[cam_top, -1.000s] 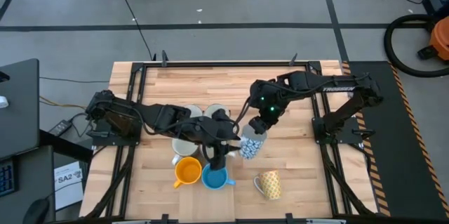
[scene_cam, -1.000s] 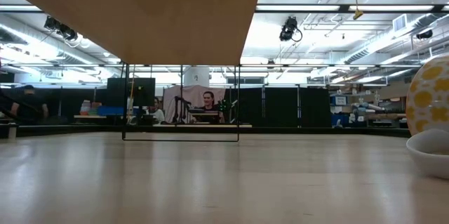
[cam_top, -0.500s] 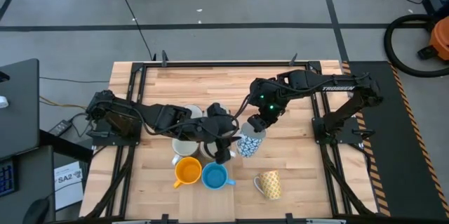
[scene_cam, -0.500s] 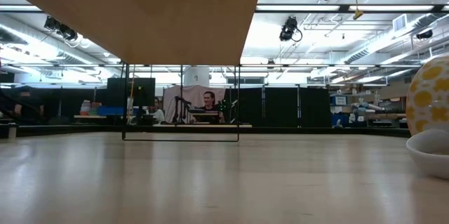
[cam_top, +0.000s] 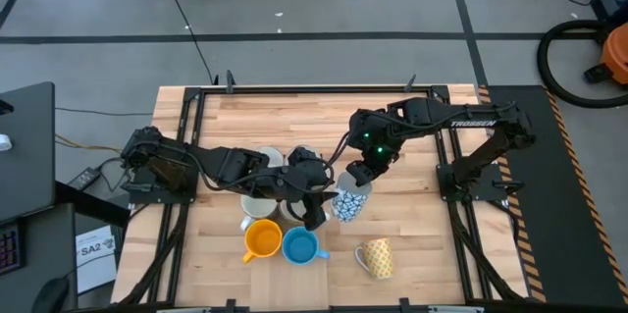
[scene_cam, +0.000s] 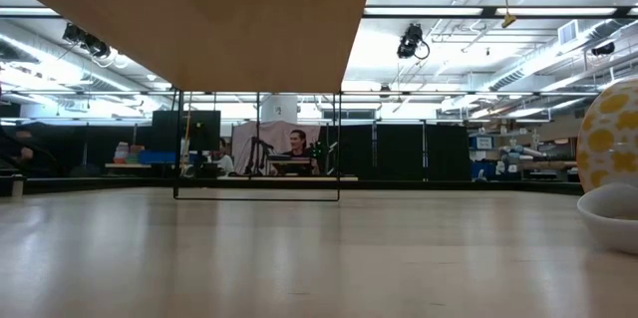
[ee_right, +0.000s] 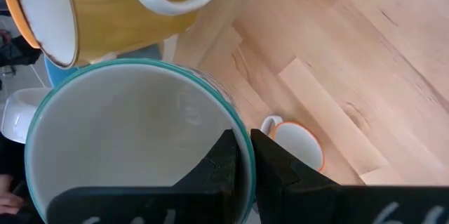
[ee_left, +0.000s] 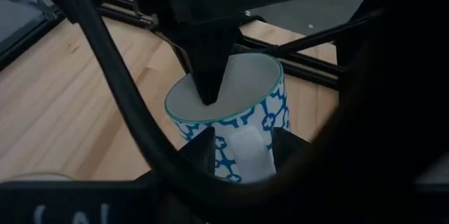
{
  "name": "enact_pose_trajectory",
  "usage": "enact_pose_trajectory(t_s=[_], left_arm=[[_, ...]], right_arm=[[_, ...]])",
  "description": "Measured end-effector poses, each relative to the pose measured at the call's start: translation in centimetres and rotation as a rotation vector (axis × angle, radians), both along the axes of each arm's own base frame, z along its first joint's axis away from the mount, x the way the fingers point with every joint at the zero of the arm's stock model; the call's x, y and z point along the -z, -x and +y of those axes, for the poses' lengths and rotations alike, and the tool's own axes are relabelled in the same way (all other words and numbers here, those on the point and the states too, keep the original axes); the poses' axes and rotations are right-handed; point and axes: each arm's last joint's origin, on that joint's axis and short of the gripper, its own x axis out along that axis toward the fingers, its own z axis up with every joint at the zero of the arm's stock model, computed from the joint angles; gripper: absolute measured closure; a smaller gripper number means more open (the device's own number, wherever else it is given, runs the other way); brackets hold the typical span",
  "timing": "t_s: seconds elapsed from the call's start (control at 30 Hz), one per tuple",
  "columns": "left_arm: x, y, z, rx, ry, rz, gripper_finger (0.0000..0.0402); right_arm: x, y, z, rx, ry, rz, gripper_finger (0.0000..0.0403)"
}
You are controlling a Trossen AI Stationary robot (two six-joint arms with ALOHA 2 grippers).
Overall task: Place coffee mugs
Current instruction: Put the blue mug on the shelf aligned with the yellow mug
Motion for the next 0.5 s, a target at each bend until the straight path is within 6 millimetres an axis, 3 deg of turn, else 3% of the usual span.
enact_pose_trajectory(t_s=[0.5], left_arm=[[1.5, -1.2, -0.5, 0.000, 0.017, 0.038, 0.0253]], right_arm=[[0.0, -0.1, 0.0, 0.007, -0.029, 0.000, 0.0372]])
